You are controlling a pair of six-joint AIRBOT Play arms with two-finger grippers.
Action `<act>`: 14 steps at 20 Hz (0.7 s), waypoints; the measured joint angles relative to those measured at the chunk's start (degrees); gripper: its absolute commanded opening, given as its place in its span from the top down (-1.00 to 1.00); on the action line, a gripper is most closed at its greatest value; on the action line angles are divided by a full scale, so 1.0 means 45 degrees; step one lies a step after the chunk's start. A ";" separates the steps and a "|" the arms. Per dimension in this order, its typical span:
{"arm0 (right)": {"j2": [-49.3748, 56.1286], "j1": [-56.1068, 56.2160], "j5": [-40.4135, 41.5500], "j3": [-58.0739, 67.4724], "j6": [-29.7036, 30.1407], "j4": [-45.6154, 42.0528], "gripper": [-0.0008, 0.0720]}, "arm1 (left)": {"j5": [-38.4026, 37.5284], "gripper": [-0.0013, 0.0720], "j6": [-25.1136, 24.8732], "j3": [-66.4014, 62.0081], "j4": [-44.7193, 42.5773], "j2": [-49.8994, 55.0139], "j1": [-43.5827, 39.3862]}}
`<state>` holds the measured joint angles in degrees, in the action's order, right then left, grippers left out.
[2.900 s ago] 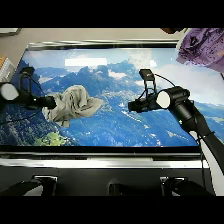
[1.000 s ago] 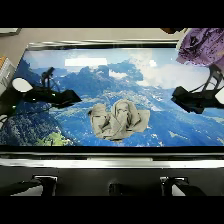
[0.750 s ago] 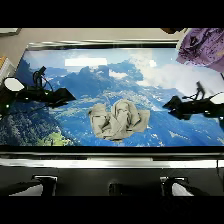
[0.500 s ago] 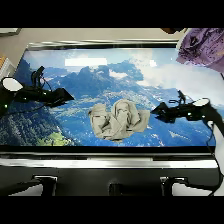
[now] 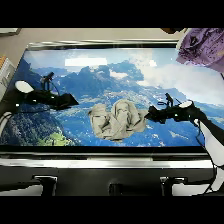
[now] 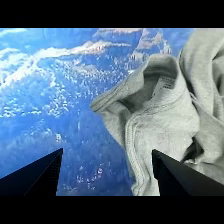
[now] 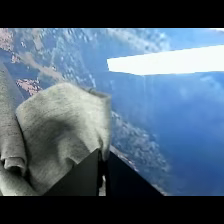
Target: Fold the clothes and pants, and hang the long-sleeved shirts on hangers.
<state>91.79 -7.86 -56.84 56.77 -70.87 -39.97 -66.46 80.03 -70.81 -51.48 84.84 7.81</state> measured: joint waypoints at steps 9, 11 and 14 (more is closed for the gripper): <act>-0.0850 0.0049 -0.0510 0.0000 -0.0063 0.0078 0.88 | 0.1622 -0.55 -0.1948 0.0228 0.3235 0.2346 -0.2108; -0.0923 0.0049 -0.0665 0.0000 -0.0155 0.0078 0.88 | 0.1821 0.88 -0.2123 0.0228 0.3517 0.2589 -0.2336; -0.1195 0.0049 -0.0806 0.0000 -0.0160 0.0073 0.88 | 0.1846 0.91 -0.2273 0.0019 0.3793 0.2676 -0.2288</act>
<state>86.41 -7.64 -60.47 56.77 -71.59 -39.64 -58.15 69.80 -70.72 -34.41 96.88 -2.48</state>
